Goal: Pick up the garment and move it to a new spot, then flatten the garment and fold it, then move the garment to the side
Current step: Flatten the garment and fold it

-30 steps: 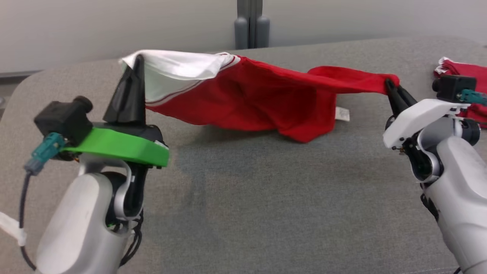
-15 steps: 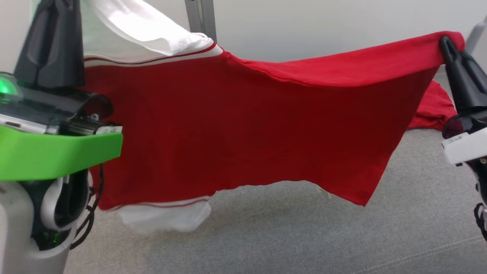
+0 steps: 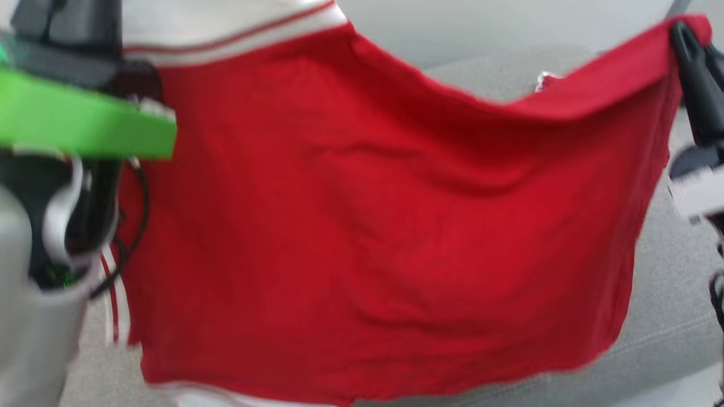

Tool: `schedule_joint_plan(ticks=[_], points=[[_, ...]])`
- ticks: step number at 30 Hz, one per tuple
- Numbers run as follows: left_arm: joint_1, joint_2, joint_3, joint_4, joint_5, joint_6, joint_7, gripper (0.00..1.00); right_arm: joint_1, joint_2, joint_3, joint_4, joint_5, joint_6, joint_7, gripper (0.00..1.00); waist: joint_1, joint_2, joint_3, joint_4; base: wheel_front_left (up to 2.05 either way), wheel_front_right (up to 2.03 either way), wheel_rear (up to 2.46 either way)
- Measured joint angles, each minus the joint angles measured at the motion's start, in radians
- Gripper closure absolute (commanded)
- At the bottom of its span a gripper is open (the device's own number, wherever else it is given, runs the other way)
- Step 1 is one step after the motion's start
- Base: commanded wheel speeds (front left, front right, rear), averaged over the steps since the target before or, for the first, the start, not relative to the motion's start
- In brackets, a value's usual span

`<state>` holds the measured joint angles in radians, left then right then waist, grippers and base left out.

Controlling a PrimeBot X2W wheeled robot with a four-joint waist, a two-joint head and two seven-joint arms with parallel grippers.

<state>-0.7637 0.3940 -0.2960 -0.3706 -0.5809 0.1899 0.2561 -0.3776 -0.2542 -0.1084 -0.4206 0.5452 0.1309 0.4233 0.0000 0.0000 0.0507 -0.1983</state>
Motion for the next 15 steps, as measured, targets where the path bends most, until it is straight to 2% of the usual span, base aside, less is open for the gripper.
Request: schedule_joint_plan(ticks=[3, 8, 12, 15], points=[[-0.129, 0.006, -0.009, 0.137, 0.028, -0.032, 0.002, 1.00, -0.156, -0.002, 0.063, 0.156, -0.060, 0.000, -0.067, 1.00, 0.0000, 0.0000, 0.060, -0.001, 0.00, 0.00, 0.00], [-0.423, -0.029, 0.002, 0.421, 0.084, -0.046, -0.064, 1.00, -0.491, 0.040, 0.156, 0.484, -0.188, 0.000, -0.230, 1.00, 0.0000, 0.0000, 0.171, 0.004, 0.00, 0.00, 0.00], [-0.649, -0.064, 0.012, 0.640, 0.152, -0.042, -0.212, 1.00, -0.776, 0.085, 0.155, 0.752, -0.325, 0.000, -0.397, 1.00, 0.0000, 0.0000, 0.264, 0.010, 0.00, 0.00, 0.00], [-0.758, -0.110, 0.006, 0.755, 0.159, -0.062, -0.312, 1.00, -0.931, 0.121, 0.132, 0.906, -0.399, 0.001, -0.491, 1.00, 0.0001, 0.0000, 0.330, 0.018, 0.00, 0.00, 0.00]])
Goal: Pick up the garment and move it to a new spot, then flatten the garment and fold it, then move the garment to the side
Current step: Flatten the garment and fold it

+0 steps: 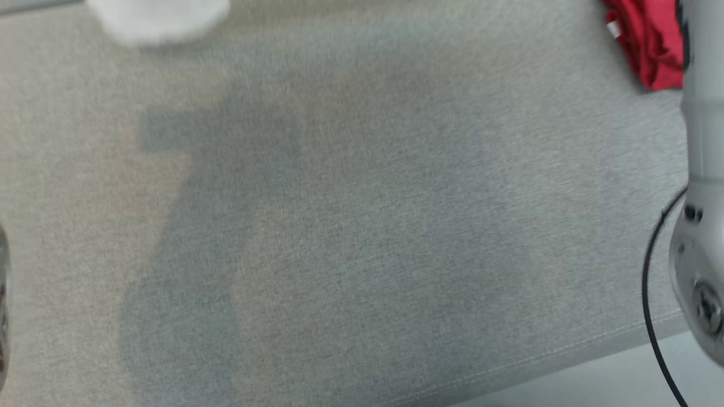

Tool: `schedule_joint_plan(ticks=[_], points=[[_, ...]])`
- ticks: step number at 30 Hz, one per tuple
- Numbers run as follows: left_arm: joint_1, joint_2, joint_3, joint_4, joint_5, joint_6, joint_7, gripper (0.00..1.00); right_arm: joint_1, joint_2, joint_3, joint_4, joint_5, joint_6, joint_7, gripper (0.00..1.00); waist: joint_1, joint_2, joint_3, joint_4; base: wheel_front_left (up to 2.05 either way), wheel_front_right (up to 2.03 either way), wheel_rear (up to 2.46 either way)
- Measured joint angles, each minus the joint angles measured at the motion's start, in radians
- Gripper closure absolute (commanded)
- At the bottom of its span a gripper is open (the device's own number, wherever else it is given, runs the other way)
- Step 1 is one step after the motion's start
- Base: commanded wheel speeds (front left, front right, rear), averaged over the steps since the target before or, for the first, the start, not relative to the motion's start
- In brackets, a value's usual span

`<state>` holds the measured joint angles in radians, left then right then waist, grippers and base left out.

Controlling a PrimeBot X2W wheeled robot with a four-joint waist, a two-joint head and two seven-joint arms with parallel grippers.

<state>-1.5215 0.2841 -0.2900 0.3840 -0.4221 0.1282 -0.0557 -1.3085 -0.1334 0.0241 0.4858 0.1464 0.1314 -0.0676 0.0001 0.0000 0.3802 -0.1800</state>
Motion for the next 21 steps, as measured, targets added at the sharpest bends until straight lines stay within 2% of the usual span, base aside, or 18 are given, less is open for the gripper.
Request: schedule_joint_plan(ticks=[2, 6, 12, 16, 18, 21], points=[[-0.043, -0.028, 0.002, 0.074, 0.000, -0.010, -0.057, 1.00, -0.079, 0.013, -0.022, 0.098, -0.047, 0.000, -0.051, 1.00, 0.0000, 0.0001, 0.047, 0.008, 0.00, 0.00, 0.00], [-0.050, -0.055, -0.005, 0.185, -0.008, -0.036, -0.134, 1.00, -0.135, 0.039, -0.060, 0.254, -0.113, 0.000, -0.126, 1.00, 0.0001, 0.0000, 0.132, 0.026, 0.00, 0.00, 0.00], [0.066, -0.104, -0.016, 0.293, -0.029, -0.078, -0.191, 1.00, -0.123, 0.053, -0.129, 0.440, -0.178, 0.000, -0.185, 1.00, 0.0002, 0.0000, 0.264, 0.059, 0.00, 0.00, 0.00], [0.152, -0.129, -0.006, 0.309, -0.047, -0.107, -0.202, 1.00, -0.083, 0.055, -0.167, 0.486, -0.202, 0.000, -0.191, 1.00, 0.0002, 0.0000, 0.329, 0.083, 0.00, 0.00, 0.00], [0.211, -0.145, 0.013, 0.268, -0.054, -0.130, -0.203, 1.00, -0.065, 0.058, -0.184, 0.463, -0.198, 0.000, -0.194, 1.00, 0.0003, 0.0000, 0.355, 0.105, 0.00, 0.00, 0.00], [0.265, -0.145, 0.041, 0.202, -0.049, -0.142, -0.206, 1.00, -0.038, 0.061, -0.186, 0.445, -0.184, 0.000, -0.194, 1.00, 0.0003, 0.0000, 0.360, 0.125, 0.00, 0.00, 0.00]])
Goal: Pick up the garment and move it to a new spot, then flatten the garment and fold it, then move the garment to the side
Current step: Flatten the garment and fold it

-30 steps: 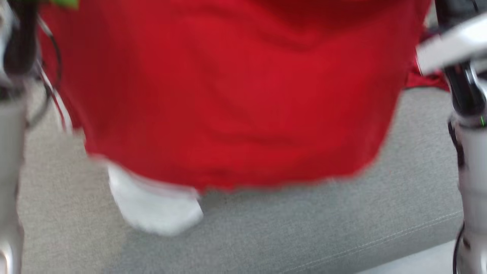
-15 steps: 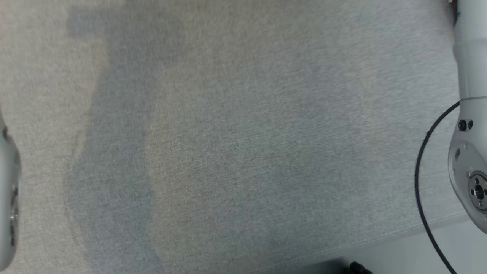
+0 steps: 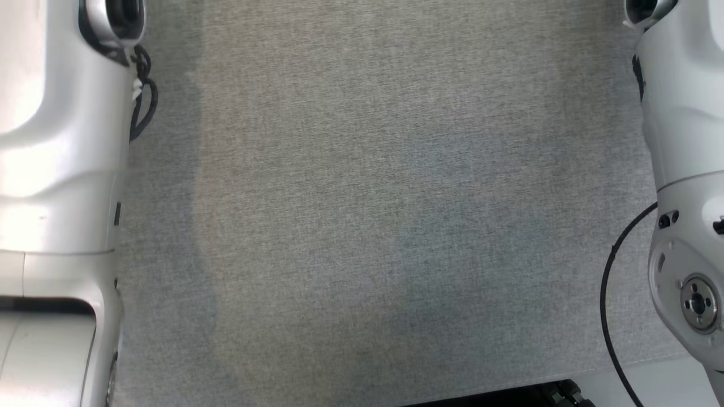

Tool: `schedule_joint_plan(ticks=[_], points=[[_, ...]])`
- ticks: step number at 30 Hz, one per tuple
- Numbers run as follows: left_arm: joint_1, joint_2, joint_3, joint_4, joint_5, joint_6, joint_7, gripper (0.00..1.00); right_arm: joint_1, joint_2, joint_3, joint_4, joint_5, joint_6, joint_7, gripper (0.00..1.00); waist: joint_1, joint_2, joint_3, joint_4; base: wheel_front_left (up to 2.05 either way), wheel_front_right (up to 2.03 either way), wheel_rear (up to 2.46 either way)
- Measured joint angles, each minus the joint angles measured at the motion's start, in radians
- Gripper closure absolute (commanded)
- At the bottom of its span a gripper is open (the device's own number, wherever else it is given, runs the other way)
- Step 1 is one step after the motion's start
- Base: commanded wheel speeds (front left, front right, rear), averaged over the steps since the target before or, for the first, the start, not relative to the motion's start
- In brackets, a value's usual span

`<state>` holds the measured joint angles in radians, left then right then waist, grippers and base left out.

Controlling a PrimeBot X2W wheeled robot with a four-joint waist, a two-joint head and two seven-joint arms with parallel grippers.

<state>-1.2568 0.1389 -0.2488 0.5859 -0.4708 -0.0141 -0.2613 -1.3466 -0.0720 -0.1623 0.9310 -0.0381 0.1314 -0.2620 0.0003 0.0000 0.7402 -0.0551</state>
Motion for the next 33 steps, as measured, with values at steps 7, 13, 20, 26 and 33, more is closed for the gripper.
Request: schedule_joint_plan(ticks=[7, 13, 20, 26, 33], points=[[0.162, -0.002, 0.074, -0.122, 0.018, -0.020, 0.000, 1.00, 0.076, 0.003, 0.006, -0.039, 0.069, 0.000, -0.001, 1.00, -0.0001, 0.0000, -0.053, 0.010, 0.00, 0.00, 0.00], [0.373, -0.007, 0.121, -0.224, 0.025, -0.049, 0.000, 1.00, 0.213, 0.006, 0.050, -0.109, 0.162, 0.000, -0.001, 1.00, -0.0002, 0.0000, -0.138, 0.010, 0.00, 0.00, 0.00], [0.672, -0.030, 0.149, -0.380, -0.009, -0.080, 0.000, 1.00, 0.445, 0.000, 0.126, -0.231, 0.291, 0.000, -0.001, 1.00, -0.0004, 0.0000, -0.263, 0.008, 0.00, 0.00, 0.00], [0.962, -0.056, 0.137, -0.517, -0.034, -0.081, -0.001, 1.00, 0.669, -0.022, 0.175, -0.321, 0.380, 0.000, -0.001, 1.00, -0.0004, 0.0000, -0.384, 0.003, 0.00, 0.00, 0.00], [1.249, -0.074, 0.067, -0.629, -0.080, -0.047, 0.015, 1.00, 0.950, -0.033, 0.165, -0.436, 0.432, 0.000, -0.001, 1.00, -0.0004, 0.0000, -0.524, 0.009, 0.00, 0.00, 0.00]])
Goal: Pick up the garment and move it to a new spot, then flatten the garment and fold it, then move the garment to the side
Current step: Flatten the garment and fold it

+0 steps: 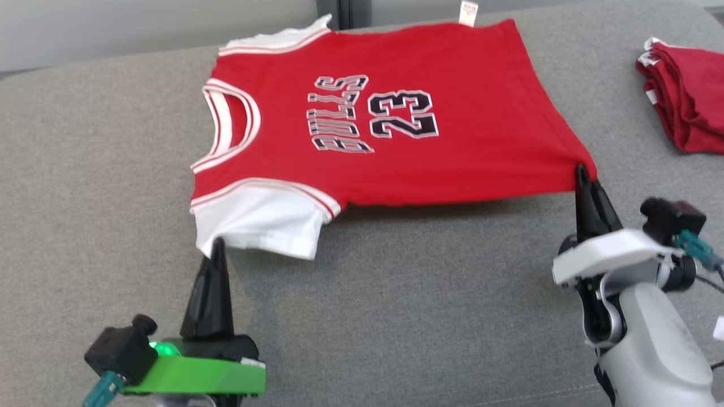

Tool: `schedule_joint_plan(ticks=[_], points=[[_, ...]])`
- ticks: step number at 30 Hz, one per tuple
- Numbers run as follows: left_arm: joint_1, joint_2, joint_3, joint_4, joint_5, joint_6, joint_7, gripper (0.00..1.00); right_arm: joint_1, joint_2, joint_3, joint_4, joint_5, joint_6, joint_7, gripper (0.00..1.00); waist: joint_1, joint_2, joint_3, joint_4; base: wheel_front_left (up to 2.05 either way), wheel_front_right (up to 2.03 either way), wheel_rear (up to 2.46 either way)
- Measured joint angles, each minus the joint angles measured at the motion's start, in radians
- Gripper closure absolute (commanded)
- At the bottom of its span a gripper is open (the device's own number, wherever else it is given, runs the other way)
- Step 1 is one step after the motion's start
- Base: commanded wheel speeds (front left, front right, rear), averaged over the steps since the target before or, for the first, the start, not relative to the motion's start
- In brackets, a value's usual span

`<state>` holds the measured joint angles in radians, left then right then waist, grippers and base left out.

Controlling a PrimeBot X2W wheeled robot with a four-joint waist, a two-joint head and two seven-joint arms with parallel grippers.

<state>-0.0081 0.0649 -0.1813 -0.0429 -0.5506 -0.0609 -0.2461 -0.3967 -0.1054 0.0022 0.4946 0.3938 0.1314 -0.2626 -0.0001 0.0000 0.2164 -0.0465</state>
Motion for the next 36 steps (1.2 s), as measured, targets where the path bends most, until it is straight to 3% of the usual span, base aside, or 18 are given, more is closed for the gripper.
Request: schedule_joint_plan(ticks=[8, 18, 26, 36], points=[[0.216, 0.007, -0.063, -0.135, 0.002, 0.043, 0.070, 1.00, 0.228, 0.008, -0.033, -0.147, 0.011, 0.000, 0.047, 1.00, -0.0001, 0.0000, -0.123, 0.019, 0.00, 0.00, 0.00], [0.317, 0.037, -0.072, -0.213, -0.003, 0.076, 0.132, 1.00, 0.384, 0.039, -0.077, -0.312, 0.000, 0.000, 0.151, 1.00, -0.0001, 0.0000, -0.154, 0.027, 0.00, 0.00, 0.00], [0.269, 0.023, -0.073, -0.099, -0.067, 0.064, 0.150, 1.00, 0.377, 0.052, -0.075, -0.241, 0.008, 0.000, 0.176, 1.00, 0.0000, 0.0000, -0.141, 0.003, 0.00, 0.00, 0.00], [0.044, 0.014, -0.078, 0.094, -0.060, 0.027, 0.115, 1.00, 0.272, 0.055, -0.067, -0.084, 0.053, 0.000, 0.141, 1.00, 0.0000, 0.0000, -0.117, -0.010, 0.00, 0.00, 0.00]])
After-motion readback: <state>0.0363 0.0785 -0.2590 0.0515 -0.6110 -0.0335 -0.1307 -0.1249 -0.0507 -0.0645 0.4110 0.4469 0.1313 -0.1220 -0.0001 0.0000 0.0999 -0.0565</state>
